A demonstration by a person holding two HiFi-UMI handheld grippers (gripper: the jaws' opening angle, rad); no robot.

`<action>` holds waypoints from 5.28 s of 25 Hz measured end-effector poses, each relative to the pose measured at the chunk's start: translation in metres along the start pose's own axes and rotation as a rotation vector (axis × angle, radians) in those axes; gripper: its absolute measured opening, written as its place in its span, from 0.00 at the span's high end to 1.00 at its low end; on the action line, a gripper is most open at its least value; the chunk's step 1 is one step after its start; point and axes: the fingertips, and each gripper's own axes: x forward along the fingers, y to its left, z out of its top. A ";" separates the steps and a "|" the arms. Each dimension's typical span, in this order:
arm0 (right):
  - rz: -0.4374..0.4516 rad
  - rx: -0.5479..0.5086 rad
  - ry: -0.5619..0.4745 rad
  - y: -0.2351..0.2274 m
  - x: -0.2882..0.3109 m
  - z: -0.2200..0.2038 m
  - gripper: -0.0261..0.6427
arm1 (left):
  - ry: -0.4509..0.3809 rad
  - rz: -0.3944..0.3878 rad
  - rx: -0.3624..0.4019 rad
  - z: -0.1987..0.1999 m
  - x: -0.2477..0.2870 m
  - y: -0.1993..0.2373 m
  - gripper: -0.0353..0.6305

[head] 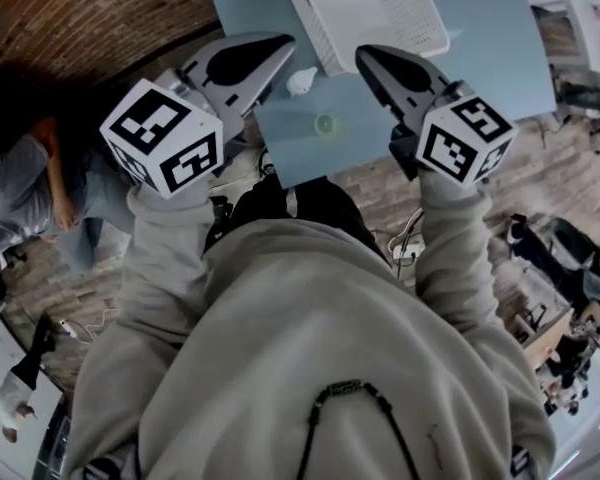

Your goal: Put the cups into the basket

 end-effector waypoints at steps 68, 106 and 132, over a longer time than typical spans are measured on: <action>-0.223 0.226 0.521 -0.078 0.028 -0.297 0.61 | 0.185 -0.041 -0.376 -0.183 0.023 -0.004 0.95; -0.297 0.088 0.509 -0.087 0.024 -0.245 0.91 | 0.131 -0.005 -0.275 -0.115 0.008 0.015 0.95; -0.295 -0.103 0.348 -0.076 -0.014 -0.096 0.91 | 0.002 -0.058 -0.094 -0.001 0.023 -0.016 0.95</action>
